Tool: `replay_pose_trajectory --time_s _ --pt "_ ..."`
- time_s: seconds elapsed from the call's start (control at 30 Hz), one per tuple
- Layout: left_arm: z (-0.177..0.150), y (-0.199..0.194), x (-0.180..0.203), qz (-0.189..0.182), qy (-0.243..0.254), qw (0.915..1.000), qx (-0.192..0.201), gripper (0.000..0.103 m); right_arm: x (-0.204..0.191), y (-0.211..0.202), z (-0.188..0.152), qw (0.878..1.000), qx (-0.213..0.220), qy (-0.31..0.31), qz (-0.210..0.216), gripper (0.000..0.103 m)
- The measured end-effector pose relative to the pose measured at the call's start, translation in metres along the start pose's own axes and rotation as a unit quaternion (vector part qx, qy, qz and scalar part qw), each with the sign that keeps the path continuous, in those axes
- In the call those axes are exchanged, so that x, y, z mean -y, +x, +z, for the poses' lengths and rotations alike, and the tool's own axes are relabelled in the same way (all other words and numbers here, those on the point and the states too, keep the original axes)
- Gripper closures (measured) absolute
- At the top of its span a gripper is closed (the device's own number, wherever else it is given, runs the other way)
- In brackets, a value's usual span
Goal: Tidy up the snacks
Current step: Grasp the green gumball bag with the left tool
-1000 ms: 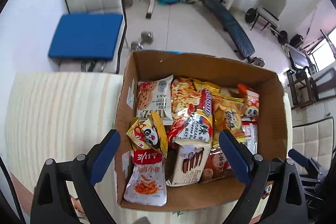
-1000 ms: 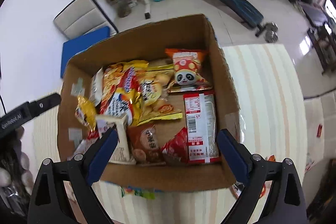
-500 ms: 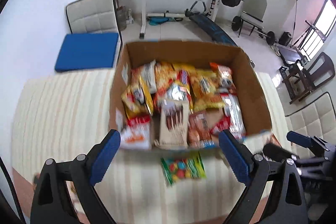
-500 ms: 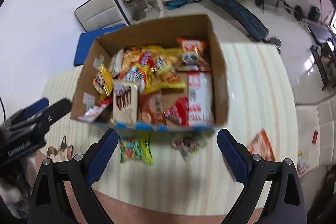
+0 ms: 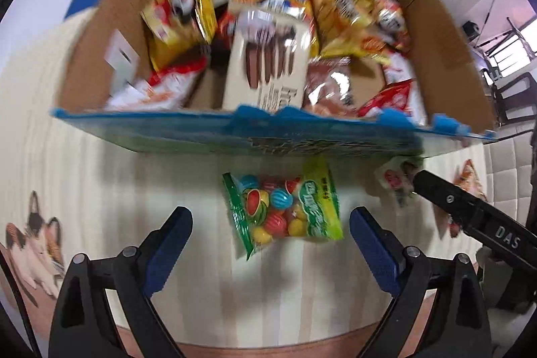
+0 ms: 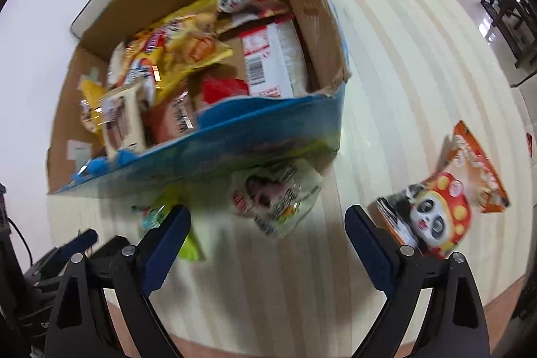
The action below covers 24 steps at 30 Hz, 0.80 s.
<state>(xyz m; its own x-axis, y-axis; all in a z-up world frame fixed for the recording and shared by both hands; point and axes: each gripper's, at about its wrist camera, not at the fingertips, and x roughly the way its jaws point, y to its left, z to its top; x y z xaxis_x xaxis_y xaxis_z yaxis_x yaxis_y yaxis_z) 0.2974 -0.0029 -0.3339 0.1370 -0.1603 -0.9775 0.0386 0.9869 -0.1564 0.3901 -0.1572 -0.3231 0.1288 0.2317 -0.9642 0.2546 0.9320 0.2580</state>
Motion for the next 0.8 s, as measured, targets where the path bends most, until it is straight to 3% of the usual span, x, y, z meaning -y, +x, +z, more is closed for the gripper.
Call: replay_pose_trajectory --time_s 0.23,0.37,0.4,0.43,0.57,0.6,0.8 --pt "0.007 0.044 0.005 -0.013 -0.02 0.9985 -0.049 0.007 0.008 0.029 0.007 1.0 -0.015 0.02 0.004 0.018" --pt "0.005 0.054 0.01 -0.01 -0.026 0.998 -0.056 0.007 0.004 0.033 0.011 1.0 -0.018 0.021 0.004 0.036" --pt "0.005 0.054 0.01 -0.008 -0.026 0.998 -0.057 0.008 0.003 0.034 0.011 1.0 -0.02 0.022 0.002 0.036" --pt "0.005 0.055 0.012 -0.004 -0.024 0.9979 -0.06 0.009 0.002 0.035 0.012 0.999 -0.022 0.024 0.001 0.036" --pt "0.005 0.051 0.014 -0.002 -0.027 0.9981 -0.056 0.03 -0.01 0.037 0.012 0.999 -0.028 0.006 -0.015 0.048" --pt "0.004 0.051 0.015 0.001 -0.026 0.998 -0.057 0.03 -0.014 0.035 0.011 0.999 -0.027 -0.002 -0.022 0.052" --pt "-0.01 0.042 0.017 0.017 -0.023 0.9979 -0.058 0.031 -0.022 0.032 -0.002 0.999 -0.043 -0.016 -0.024 0.055"
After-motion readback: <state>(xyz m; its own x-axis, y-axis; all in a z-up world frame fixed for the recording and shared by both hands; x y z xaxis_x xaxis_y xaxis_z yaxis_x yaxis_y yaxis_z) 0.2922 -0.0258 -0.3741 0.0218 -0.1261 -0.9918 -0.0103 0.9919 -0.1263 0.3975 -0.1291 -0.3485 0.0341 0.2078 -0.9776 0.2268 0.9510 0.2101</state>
